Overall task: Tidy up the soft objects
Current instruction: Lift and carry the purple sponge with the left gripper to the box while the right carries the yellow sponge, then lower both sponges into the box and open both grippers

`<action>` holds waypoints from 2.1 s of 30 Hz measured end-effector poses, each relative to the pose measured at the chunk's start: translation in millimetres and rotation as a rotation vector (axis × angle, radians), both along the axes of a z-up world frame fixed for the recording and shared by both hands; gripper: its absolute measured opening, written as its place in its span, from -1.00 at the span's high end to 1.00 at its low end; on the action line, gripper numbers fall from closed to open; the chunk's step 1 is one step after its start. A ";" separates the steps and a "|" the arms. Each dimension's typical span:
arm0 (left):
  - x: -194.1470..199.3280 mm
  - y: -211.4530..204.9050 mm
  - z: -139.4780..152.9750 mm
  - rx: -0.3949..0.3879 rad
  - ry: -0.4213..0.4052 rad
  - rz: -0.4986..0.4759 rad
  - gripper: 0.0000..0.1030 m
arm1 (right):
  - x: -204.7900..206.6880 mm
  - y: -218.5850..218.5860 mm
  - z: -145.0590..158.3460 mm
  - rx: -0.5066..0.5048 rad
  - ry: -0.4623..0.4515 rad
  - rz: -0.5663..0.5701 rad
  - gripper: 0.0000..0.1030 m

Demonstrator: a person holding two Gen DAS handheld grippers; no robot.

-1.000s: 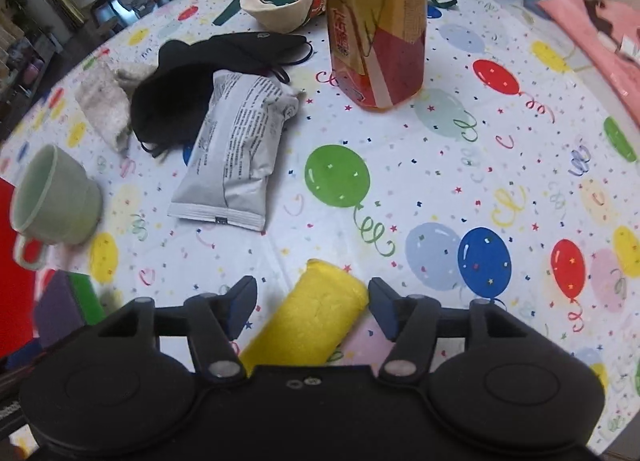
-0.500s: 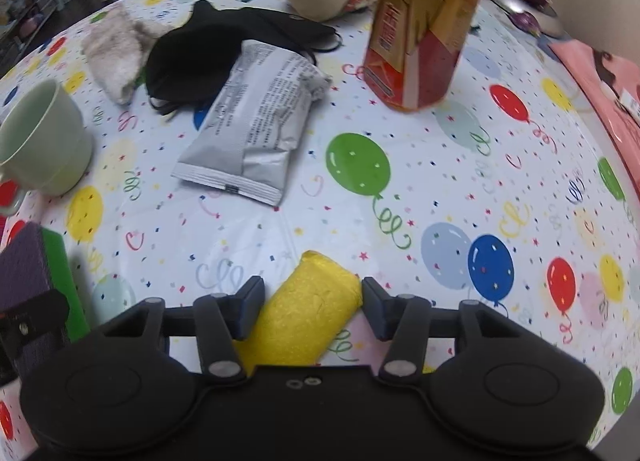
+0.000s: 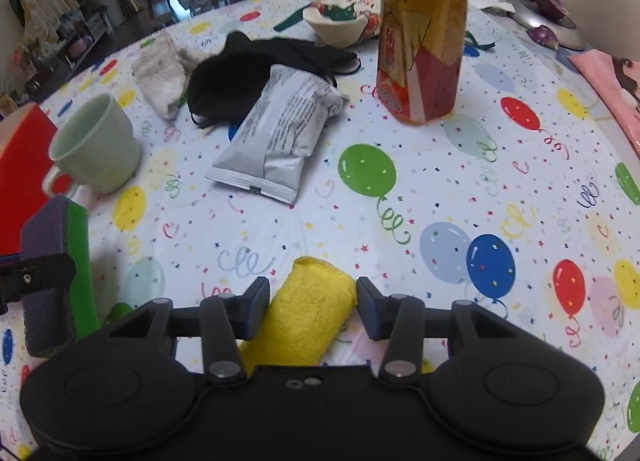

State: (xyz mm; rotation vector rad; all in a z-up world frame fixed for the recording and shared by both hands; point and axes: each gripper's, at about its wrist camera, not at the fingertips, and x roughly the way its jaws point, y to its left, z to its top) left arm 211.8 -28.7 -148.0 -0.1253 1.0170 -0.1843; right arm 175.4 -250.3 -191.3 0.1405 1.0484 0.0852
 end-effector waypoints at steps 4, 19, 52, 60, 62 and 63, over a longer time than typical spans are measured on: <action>-3.6 8.2 12.8 -0.009 -0.007 -0.037 -0.56 | -8.3 4.3 22.8 0.032 -0.040 0.026 0.16; -18.7 72.7 73.0 -0.060 -0.064 -0.071 -0.56 | -16.2 46.4 89.2 0.104 -0.179 0.099 0.41; 18.9 299.7 110.6 0.163 -0.118 0.061 -0.56 | 36.0 292.4 136.0 0.093 -0.209 0.547 0.41; 36.8 319.8 82.3 0.227 -0.048 0.038 -0.56 | 30.7 330.6 107.2 0.036 -0.142 0.630 0.41; 41.1 320.8 74.7 0.227 -0.034 0.041 -0.56 | 32.9 333.8 99.2 0.035 -0.130 0.622 0.41; 42.7 320.7 71.4 0.226 -0.027 0.041 -0.56 | 34.7 336.1 95.5 0.039 -0.118 0.620 0.41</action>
